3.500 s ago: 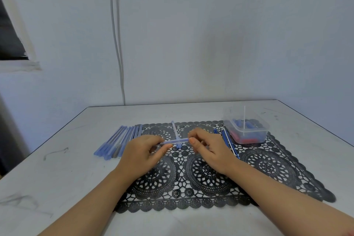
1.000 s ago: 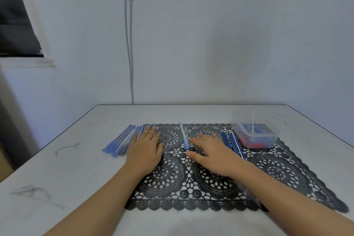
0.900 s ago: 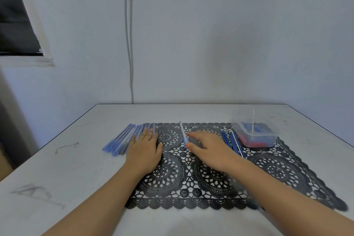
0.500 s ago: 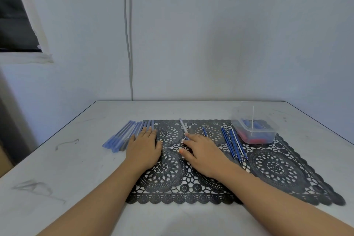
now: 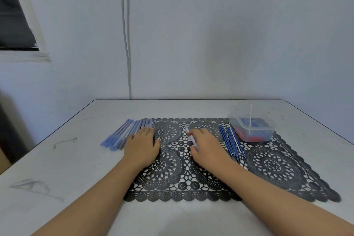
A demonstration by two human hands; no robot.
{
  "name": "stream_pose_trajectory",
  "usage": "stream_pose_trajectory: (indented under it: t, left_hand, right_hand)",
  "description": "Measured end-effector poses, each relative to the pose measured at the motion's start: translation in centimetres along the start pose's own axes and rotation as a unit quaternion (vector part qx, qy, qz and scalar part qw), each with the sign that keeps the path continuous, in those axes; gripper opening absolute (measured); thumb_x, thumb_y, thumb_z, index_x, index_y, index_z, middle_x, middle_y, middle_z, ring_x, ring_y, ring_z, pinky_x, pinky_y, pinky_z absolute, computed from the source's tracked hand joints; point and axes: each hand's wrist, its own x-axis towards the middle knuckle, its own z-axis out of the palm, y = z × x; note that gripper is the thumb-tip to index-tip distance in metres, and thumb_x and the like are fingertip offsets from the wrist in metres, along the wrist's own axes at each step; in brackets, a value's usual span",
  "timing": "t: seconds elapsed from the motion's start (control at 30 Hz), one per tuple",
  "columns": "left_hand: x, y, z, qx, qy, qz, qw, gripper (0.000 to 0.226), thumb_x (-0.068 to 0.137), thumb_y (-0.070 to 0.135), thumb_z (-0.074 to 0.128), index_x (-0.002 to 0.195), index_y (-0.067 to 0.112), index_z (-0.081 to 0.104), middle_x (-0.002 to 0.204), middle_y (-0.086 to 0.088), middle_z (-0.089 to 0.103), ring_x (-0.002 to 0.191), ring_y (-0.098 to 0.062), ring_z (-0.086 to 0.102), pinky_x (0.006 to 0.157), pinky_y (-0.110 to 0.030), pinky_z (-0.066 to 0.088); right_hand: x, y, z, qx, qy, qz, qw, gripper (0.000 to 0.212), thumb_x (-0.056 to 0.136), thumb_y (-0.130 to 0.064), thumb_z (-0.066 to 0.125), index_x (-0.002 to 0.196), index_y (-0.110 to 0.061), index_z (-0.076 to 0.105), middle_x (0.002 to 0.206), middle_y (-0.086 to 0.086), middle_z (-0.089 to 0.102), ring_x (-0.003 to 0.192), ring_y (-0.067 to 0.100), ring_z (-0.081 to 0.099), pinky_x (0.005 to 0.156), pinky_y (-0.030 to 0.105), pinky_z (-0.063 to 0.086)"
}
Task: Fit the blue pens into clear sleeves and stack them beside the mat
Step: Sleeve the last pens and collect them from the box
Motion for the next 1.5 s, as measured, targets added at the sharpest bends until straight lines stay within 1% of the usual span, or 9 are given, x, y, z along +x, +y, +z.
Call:
stream_pose_trajectory:
  t: [0.23, 0.43, 0.57, 0.63, 0.73, 0.9, 1.1, 1.4, 1.5]
  left_hand:
    - [0.0, -0.1, 0.1, 0.003, 0.001, 0.003, 1.000, 0.056, 0.100, 0.041, 0.025, 0.149, 0.016, 0.020, 0.156, -0.001, 0.018, 0.143, -0.014, 0.013, 0.116, -0.039, 0.011]
    - [0.1, -0.2, 0.2, -0.001, 0.013, 0.008, 1.000, 0.056, 0.100, 0.042, 0.026, 0.149, 0.016, 0.021, 0.156, -0.001, 0.019, 0.143, -0.015, 0.014, 0.116, -0.039, 0.012]
    - [0.1, -0.1, 0.1, -0.009, 0.073, 0.034, 0.997, 0.054, 0.098, 0.042, 0.032, 0.146, 0.018, 0.030, 0.153, -0.001, 0.027, 0.141, -0.016, 0.020, 0.116, -0.037, 0.012]
    - [-0.1, 0.1, 0.0, -0.041, 0.124, 0.070, 0.989, 0.051, 0.097, 0.041, 0.036, 0.141, 0.018, 0.040, 0.148, 0.000, 0.037, 0.137, -0.016, 0.029, 0.113, -0.035, 0.018]
    - [-0.7, 0.9, -0.5, -0.096, 0.193, 0.131, 0.968, 0.055, 0.088, 0.047, 0.031, 0.126, 0.017, 0.058, 0.126, 0.003, 0.059, 0.121, -0.015, 0.049, 0.101, -0.032, 0.035]
    - [-1.4, 1.8, -1.0, -0.119, 0.234, 0.242, 0.934, 0.038, 0.086, 0.044, 0.047, 0.105, 0.020, 0.069, 0.098, 0.009, 0.068, 0.093, -0.007, 0.059, 0.080, -0.030, 0.051]
    - [-1.6, 2.3, -1.3, -0.115, 0.275, 0.323, 0.898, 0.027, 0.081, 0.041, 0.063, 0.096, 0.020, 0.071, 0.085, 0.010, 0.068, 0.080, -0.007, 0.059, 0.069, -0.028, 0.049]
    - [-1.3, 2.0, -1.0, -0.122, 0.307, 0.326, 0.886, 0.018, 0.084, 0.034, 0.067, 0.088, 0.018, 0.073, 0.081, 0.008, 0.067, 0.074, -0.008, 0.058, 0.063, -0.027, 0.049]
    - [-1.3, 1.8, -1.1, -0.122, 0.316, 0.310, 0.888, 0.019, 0.085, 0.033, 0.064, 0.089, 0.017, 0.072, 0.082, 0.007, 0.068, 0.075, -0.008, 0.059, 0.063, -0.026, 0.050]
  right_hand:
    - [-0.7, -1.0, -0.7, -0.112, -0.015, 0.009, 0.994, 0.044, 0.085, -0.010, 0.052, 0.128, -0.016, 0.043, 0.109, 0.005, 0.055, 0.091, 0.023, 0.058, 0.069, 0.032, 0.046]
    - [-1.0, -0.8, -1.2, -0.087, 0.016, -0.006, 0.996, 0.053, 0.088, -0.015, 0.051, 0.138, -0.022, 0.034, 0.118, 0.000, 0.053, 0.098, 0.020, 0.057, 0.077, 0.033, 0.049]
    - [-0.8, -0.2, -1.9, -0.014, 0.092, -0.023, 0.995, 0.054, 0.089, -0.017, 0.049, 0.140, -0.023, 0.033, 0.116, -0.004, 0.049, 0.088, 0.011, 0.054, 0.069, 0.023, 0.048]
    - [-0.7, 0.1, -2.1, 0.043, 0.133, -0.032, 0.990, 0.038, 0.088, -0.016, 0.050, 0.126, -0.019, 0.049, 0.104, -0.007, 0.049, 0.080, 0.007, 0.051, 0.062, 0.016, 0.043]
    - [-0.6, 0.5, -2.0, 0.160, 0.174, -0.046, 0.971, 0.013, 0.088, -0.016, 0.056, 0.099, -0.015, 0.062, 0.085, -0.006, 0.057, 0.072, 0.005, 0.053, 0.065, 0.022, 0.048]
    - [-0.8, 0.2, -2.0, 0.365, 0.128, -0.001, 0.922, 0.018, 0.080, -0.011, 0.070, 0.083, -0.025, 0.059, 0.080, -0.005, 0.067, 0.071, 0.002, 0.064, 0.068, 0.017, 0.052]
    - [-0.8, 0.2, -1.9, 0.412, 0.096, 0.009, 0.906, 0.021, 0.068, -0.012, 0.081, 0.073, -0.020, 0.062, 0.070, -0.001, 0.067, 0.060, 0.002, 0.061, 0.057, 0.017, 0.048]
    - [-0.6, 0.5, -1.7, 0.491, 0.079, 0.019, 0.867, 0.014, 0.068, -0.005, 0.079, 0.074, -0.010, 0.068, 0.070, 0.006, 0.068, 0.063, 0.013, 0.063, 0.051, 0.017, 0.046]
    - [-0.5, 0.8, -2.1, 0.502, 0.077, 0.023, 0.861, 0.013, 0.070, -0.002, 0.077, 0.080, -0.007, 0.071, 0.069, 0.002, 0.069, 0.056, 0.005, 0.061, 0.052, 0.014, 0.045]
